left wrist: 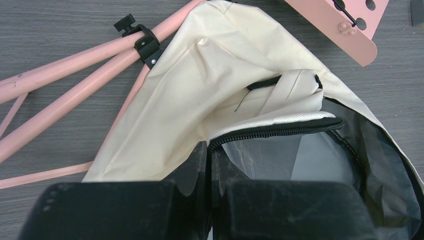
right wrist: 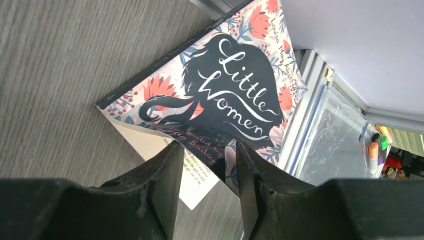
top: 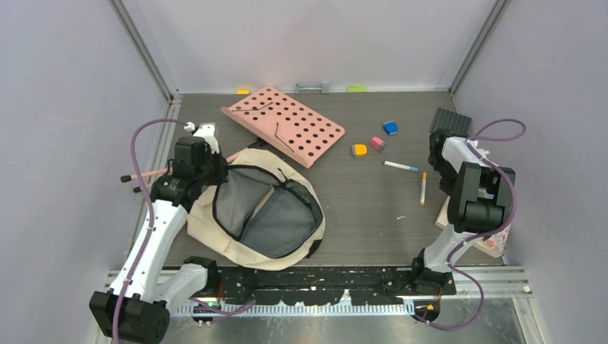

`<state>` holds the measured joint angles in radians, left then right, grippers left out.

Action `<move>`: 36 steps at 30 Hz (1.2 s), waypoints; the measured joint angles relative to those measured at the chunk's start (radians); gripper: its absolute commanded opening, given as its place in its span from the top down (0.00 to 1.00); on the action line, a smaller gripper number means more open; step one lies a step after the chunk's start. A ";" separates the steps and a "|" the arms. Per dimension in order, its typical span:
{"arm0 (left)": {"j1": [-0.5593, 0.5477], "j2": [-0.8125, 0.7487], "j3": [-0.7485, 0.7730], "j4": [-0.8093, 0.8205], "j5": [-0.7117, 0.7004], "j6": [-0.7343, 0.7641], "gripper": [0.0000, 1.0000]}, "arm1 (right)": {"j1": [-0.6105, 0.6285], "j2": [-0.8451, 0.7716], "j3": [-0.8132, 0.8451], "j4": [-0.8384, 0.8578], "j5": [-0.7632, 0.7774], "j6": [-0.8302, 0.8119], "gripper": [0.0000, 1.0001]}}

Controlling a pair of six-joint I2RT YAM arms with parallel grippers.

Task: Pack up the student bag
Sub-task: Pick up the book at the corner of the board.

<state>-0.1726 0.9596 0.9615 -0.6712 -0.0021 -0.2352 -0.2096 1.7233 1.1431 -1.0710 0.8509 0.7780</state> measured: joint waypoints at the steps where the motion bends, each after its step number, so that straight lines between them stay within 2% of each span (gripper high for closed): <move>1: -0.001 0.000 0.000 0.000 -0.001 0.000 1.00 | 0.000 0.006 0.000 0.005 -0.001 -0.005 0.53; 3: -0.002 0.000 0.000 0.000 -0.003 0.000 1.00 | 0.000 0.010 0.000 0.010 -0.008 -0.012 0.58; 6: -0.003 0.000 0.000 0.000 -0.005 0.000 1.00 | 0.000 0.009 -0.001 0.021 -0.028 -0.024 0.79; 7: -0.003 0.000 0.000 0.000 -0.005 0.000 1.00 | 0.000 0.009 -0.003 0.028 -0.038 -0.033 0.93; 8: -0.003 0.000 0.000 0.000 -0.005 0.000 1.00 | 0.000 0.006 -0.006 0.035 -0.053 -0.039 0.96; 13: -0.003 0.000 0.000 0.000 -0.006 0.000 1.00 | 0.003 -0.061 -0.027 0.041 -0.057 -0.051 1.00; 18: -0.004 0.000 0.000 0.000 -0.005 0.001 0.98 | 0.000 -0.214 -0.020 -0.021 -0.018 -0.066 1.00; 21: -0.006 0.001 0.000 0.000 -0.008 0.005 0.80 | 0.003 -0.300 0.016 -0.070 -0.011 -0.075 0.99; 25: -0.009 0.021 0.006 -0.008 -0.039 0.009 0.38 | 0.042 -0.396 0.078 -0.112 -0.012 -0.107 1.00; 27: -0.009 0.031 0.009 -0.014 -0.061 0.009 0.25 | 0.084 -0.436 0.111 -0.128 -0.016 -0.128 0.99; 29: -0.009 0.029 0.009 -0.019 -0.079 0.011 0.21 | 0.151 -0.469 0.154 -0.148 -0.021 -0.144 0.99; 36: -0.041 -0.013 0.016 -0.023 -0.152 0.013 0.15 | 0.429 -0.481 0.323 -0.190 -0.080 -0.173 0.99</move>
<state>-0.2138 0.9470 0.9775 -0.6941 -0.1543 -0.2218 0.2195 1.2419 1.4662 -1.2606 0.7712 0.6052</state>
